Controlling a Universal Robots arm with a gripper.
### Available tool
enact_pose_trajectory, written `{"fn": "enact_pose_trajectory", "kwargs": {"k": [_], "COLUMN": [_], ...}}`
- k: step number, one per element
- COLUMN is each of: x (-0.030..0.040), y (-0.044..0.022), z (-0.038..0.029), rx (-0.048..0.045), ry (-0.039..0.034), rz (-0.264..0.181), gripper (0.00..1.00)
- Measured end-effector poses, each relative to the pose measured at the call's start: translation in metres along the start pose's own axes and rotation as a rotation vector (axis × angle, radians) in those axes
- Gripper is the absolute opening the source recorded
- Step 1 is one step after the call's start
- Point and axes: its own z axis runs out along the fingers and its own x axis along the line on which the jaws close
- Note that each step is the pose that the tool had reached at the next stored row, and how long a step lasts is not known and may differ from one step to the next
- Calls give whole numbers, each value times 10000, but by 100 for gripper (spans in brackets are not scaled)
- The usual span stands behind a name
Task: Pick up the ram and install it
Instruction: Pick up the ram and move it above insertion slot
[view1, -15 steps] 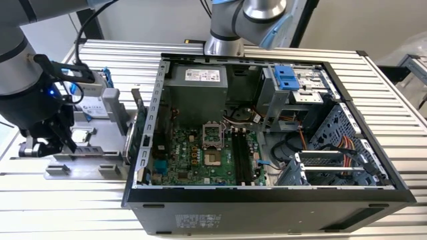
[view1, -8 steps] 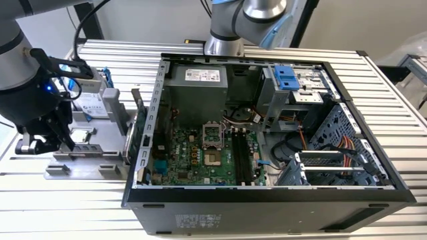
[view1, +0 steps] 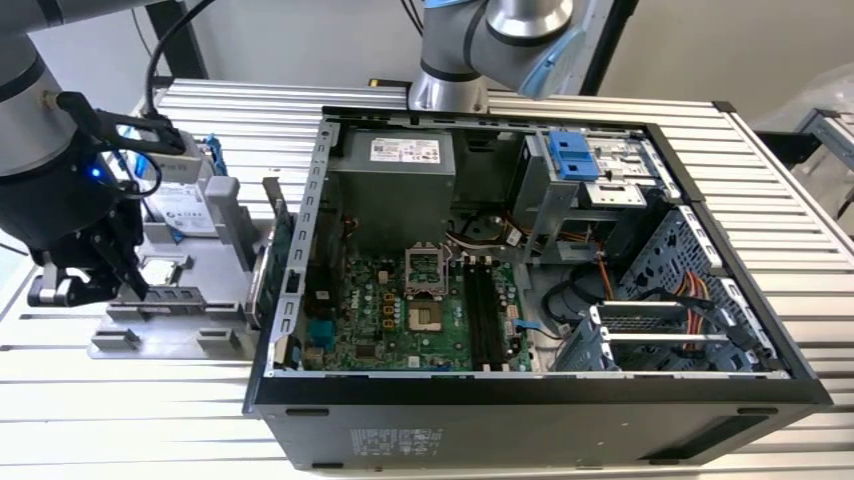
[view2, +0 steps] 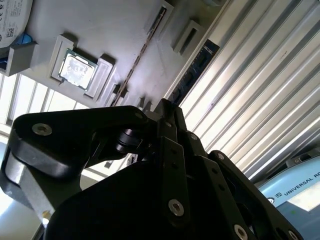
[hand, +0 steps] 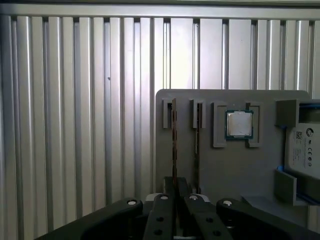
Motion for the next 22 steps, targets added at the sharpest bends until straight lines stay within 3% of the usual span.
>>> {"fn": "enact_pose_trajectory", "kwargs": {"k": [6,22], "x": [0,-4], "y": [1,4], "z": [-19,-163], "rx": [-2,-1], "ry": [1,0], "rz": [0,0], "gripper": [0,0]}}
